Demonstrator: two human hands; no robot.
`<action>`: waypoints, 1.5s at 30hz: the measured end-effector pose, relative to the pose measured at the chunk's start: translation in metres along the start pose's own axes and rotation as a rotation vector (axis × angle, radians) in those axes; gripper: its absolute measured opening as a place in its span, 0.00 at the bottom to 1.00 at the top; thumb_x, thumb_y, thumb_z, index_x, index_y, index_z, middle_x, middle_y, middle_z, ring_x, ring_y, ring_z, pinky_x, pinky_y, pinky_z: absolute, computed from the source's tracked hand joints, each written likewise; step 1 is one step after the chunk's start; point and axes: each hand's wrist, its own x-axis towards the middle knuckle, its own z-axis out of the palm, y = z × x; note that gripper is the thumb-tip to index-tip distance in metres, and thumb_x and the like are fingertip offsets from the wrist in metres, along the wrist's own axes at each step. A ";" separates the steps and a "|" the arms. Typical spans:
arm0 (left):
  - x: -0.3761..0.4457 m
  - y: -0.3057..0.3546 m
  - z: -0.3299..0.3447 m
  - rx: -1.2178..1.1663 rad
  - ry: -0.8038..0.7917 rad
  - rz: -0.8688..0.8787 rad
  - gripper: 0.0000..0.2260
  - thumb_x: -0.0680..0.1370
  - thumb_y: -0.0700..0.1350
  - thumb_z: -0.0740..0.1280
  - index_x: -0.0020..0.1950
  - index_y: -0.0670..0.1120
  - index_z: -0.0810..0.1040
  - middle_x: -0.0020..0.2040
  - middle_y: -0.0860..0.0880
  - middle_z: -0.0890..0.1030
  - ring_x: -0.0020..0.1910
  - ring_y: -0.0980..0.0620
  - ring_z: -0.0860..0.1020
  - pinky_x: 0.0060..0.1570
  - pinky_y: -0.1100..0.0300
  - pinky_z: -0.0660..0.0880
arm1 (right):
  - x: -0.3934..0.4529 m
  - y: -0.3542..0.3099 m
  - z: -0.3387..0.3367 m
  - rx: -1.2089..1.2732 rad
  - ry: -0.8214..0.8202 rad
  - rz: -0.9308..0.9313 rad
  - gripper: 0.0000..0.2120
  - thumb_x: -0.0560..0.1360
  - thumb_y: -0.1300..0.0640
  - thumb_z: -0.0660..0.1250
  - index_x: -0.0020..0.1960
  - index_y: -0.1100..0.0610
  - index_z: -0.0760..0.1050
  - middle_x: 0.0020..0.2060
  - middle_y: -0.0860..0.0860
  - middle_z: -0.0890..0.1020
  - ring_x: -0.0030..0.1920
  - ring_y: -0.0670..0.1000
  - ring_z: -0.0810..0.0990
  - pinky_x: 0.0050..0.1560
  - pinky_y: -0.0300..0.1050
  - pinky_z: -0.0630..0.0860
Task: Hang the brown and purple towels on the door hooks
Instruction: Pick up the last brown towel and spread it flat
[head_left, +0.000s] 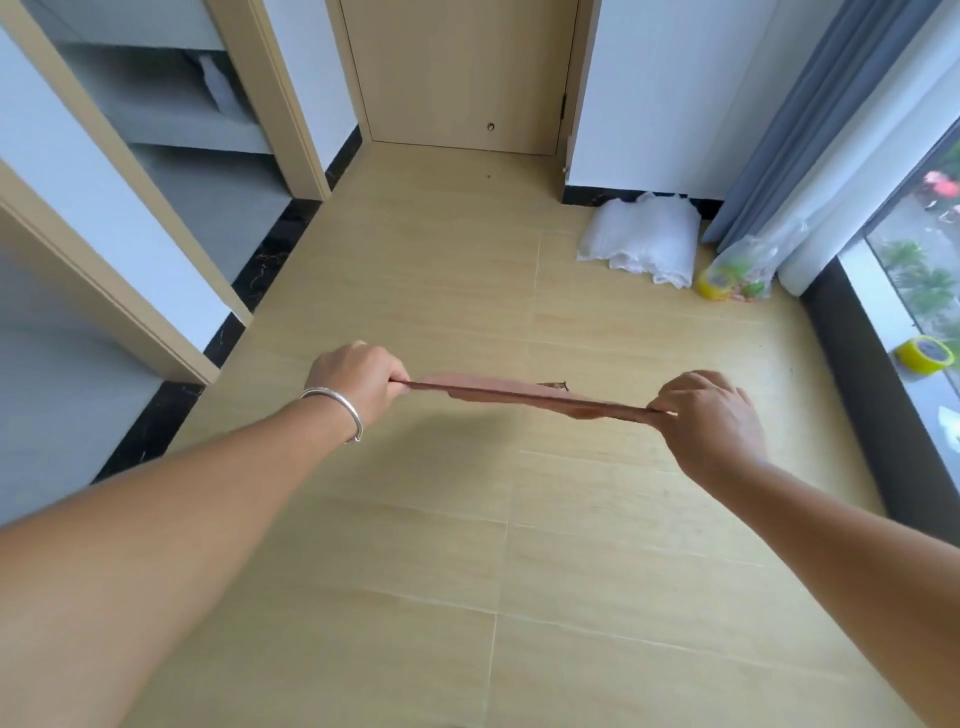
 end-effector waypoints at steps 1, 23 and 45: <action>-0.020 0.002 0.015 0.007 -0.020 0.011 0.07 0.77 0.54 0.65 0.47 0.58 0.83 0.42 0.53 0.81 0.48 0.48 0.75 0.39 0.57 0.70 | -0.022 0.004 0.011 0.001 -0.036 -0.003 0.06 0.74 0.48 0.70 0.45 0.47 0.84 0.49 0.44 0.81 0.59 0.51 0.71 0.50 0.43 0.59; -0.376 0.030 0.323 0.125 -0.873 0.074 0.10 0.78 0.56 0.64 0.55 0.57 0.81 0.52 0.55 0.80 0.58 0.52 0.74 0.50 0.59 0.70 | -0.452 0.028 0.213 0.071 -0.836 0.091 0.12 0.75 0.39 0.63 0.53 0.40 0.81 0.51 0.39 0.78 0.62 0.44 0.68 0.54 0.40 0.64; -0.241 0.023 0.554 -0.205 -0.590 -0.228 0.04 0.77 0.48 0.67 0.49 0.54 0.80 0.48 0.52 0.81 0.47 0.47 0.77 0.42 0.58 0.69 | -0.353 0.085 0.453 0.103 -0.557 0.412 0.10 0.76 0.53 0.64 0.51 0.54 0.81 0.49 0.54 0.79 0.57 0.57 0.72 0.49 0.47 0.67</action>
